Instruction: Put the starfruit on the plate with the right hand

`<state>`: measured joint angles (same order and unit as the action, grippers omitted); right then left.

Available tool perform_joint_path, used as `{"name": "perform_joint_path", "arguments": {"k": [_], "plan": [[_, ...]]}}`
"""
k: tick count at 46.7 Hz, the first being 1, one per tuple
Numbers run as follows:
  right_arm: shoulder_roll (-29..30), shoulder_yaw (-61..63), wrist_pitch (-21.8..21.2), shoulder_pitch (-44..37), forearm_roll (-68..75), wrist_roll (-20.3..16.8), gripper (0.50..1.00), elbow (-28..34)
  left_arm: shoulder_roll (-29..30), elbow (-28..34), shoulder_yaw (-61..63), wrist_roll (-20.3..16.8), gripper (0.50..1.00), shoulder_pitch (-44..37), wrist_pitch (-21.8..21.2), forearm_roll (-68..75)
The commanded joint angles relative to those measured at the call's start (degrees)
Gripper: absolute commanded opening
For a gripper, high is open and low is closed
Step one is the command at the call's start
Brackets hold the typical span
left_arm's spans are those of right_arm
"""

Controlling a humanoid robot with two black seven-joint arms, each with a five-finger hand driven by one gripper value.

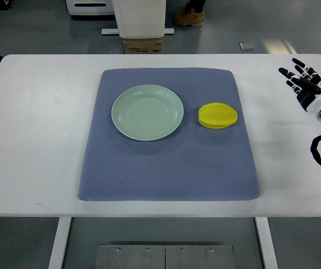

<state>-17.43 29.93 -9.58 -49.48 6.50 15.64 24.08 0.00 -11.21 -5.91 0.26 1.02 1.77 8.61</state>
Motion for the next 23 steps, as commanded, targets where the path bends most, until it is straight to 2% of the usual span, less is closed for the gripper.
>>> {"name": "perform_joint_path", "arguments": {"k": [1, 23], "plan": [[-0.1, 0.0, 0.1, 0.0, 0.0, 0.0, 1.0, 0.0, 0.0, 0.0, -0.1, 0.0, 1.0, -0.1, 0.0, 0.0], [-0.2, 0.0, 0.1, -0.2, 0.0, 0.2, 1.0, -0.1, 0.0, 0.0, -0.1, 0.0, 1.0, -0.1, 0.0, 0.0]]}}
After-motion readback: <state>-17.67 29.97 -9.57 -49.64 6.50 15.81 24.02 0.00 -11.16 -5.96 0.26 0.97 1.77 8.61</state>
